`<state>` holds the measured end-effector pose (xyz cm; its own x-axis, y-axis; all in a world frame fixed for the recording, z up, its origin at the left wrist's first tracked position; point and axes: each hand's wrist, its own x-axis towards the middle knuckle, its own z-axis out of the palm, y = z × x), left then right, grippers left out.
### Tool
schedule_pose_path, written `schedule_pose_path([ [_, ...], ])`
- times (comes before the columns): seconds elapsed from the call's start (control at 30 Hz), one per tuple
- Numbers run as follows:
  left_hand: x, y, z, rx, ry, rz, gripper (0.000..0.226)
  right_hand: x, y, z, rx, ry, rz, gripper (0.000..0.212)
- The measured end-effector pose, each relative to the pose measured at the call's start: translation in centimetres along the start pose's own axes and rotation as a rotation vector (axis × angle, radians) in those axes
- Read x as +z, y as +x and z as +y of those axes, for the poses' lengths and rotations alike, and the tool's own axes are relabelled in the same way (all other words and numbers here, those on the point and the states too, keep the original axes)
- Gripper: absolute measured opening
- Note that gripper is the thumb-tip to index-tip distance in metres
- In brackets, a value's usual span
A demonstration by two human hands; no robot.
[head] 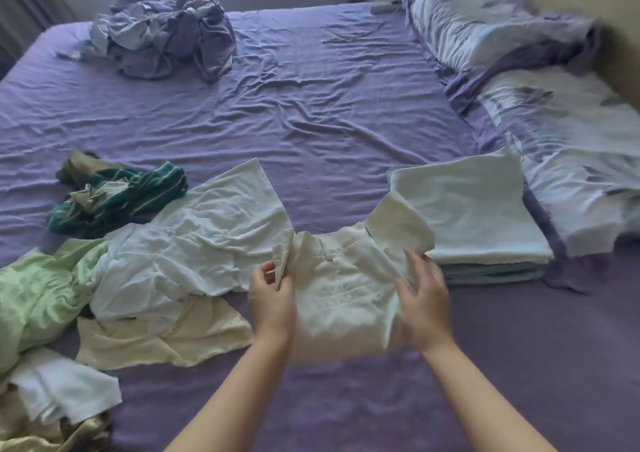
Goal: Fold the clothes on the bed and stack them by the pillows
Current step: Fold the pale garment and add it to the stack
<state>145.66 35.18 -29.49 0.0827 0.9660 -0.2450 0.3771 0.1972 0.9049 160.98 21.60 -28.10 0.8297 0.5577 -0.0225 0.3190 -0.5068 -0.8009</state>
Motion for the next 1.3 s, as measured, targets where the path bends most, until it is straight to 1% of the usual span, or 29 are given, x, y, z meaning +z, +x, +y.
schedule_pose_path([
  [0.13, 5.1, 0.8, 5.0, 0.053, -0.047, -0.052, 0.020, -5.1, 5.6, -0.8, -0.069, 0.026, 0.082, 0.046],
  [0.2, 8.7, 1.0, 7.2, 0.059, -0.080, -0.109, 0.022, -7.9, 8.8, -0.1, -0.078, 0.020, 0.124, 0.045],
  [0.33, 16.0, 1.0, 10.8, 0.004, -0.207, -0.271, 0.027, -12.7, 14.5, 2.6, -0.091, -0.033, 0.180, 0.045],
  [0.4, 19.3, 1.4, 11.9, 0.001, -0.202, -0.323, 0.027, -14.4, 17.0, 4.2, -0.075, -0.054, 0.183, 0.046],
  [0.5, 23.5, 2.2, 12.4, -0.001, -0.219, -0.345, 0.023, -15.5, 20.1, 6.6, -0.036, -0.065, 0.181, 0.048],
  [0.57, 25.9, 2.8, 11.9, -0.026, -0.189, -0.350, 0.024, -15.5, 21.6, 8.5, -0.013, -0.085, 0.170, 0.048],
  [0.67, 28.1, 2.9, 10.6, -0.085, -0.035, -0.357, 0.039, -15.3, 22.7, 11.6, 0.066, -0.113, 0.127, 0.051],
  [0.7, 28.5, 2.8, 10.1, -0.081, 0.073, -0.328, 0.043, -15.1, 22.8, 12.5, 0.102, -0.140, 0.111, 0.053],
  [0.73, 28.8, 2.5, 9.6, -0.022, 0.242, -0.266, 0.047, -15.0, 22.8, 13.2, 0.122, -0.198, 0.105, 0.056],
  [0.77, 28.9, 2.0, 9.2, 0.100, 0.428, -0.192, 0.050, -14.9, 22.7, 14.0, 0.112, -0.289, 0.115, 0.058],
  [0.8, 29.1, 1.3, 9.0, 0.285, 0.561, -0.125, 0.053, -14.7, 22.7, 14.6, 0.058, -0.396, 0.136, 0.060],
  [0.83, 29.4, 0.6, 8.7, 0.497, 0.635, -0.108, 0.053, -14.5, 22.7, 15.1, -0.045, -0.490, 0.154, 0.058],
  [0.87, 29.9, -0.2, 8.6, 0.689, 0.677, -0.140, 0.051, -14.3, 22.7, 15.2, -0.179, -0.564, 0.158, 0.054],
  [0.9, 30.6, -0.8, 8.3, 0.819, 0.761, -0.206, 0.049, -14.0, 22.7, 15.2, -0.315, -0.614, 0.135, 0.049],
  [0.93, 31.3, -1.3, 8.1, 0.840, 0.876, -0.298, 0.054, -13.6, 22.9, 15.2, -0.413, -0.647, 0.072, 0.049],
  [0.97, 31.9, -1.3, 7.7, 0.800, 0.975, -0.366, 0.060, -13.2, 23.2, 15.1, -0.443, -0.664, -0.033, 0.051],
  [1.0, 32.3, -1.1, 6.9, 0.736, 1.044, -0.408, 0.064, -12.8, 23.5, 15.2, -0.422, -0.682, -0.141, 0.055],
  [1.07, 32.9, -0.2, 5.3, 0.653, 1.073, -0.429, 0.066, -11.9, 24.2, 16.4, -0.344, -0.753, -0.277, 0.060],
  [1.13, 33.3, 0.4, 4.1, 0.642, 1.073, -0.442, 0.067, -11.0, 24.5, 18.3, -0.277, -0.806, -0.340, 0.061],
  [1.23, 33.8, 1.2, 2.7, 0.640, 1.064, -0.459, 0.069, -9.6, 24.7, 19.5, -0.231, -0.817, -0.353, 0.065],
  [1.3, 34.1, 1.5, 2.1, 0.647, 1.058, -0.462, 0.070, -9.1, 24.9, 19.9, -0.216, -0.842, -0.383, 0.063],
])
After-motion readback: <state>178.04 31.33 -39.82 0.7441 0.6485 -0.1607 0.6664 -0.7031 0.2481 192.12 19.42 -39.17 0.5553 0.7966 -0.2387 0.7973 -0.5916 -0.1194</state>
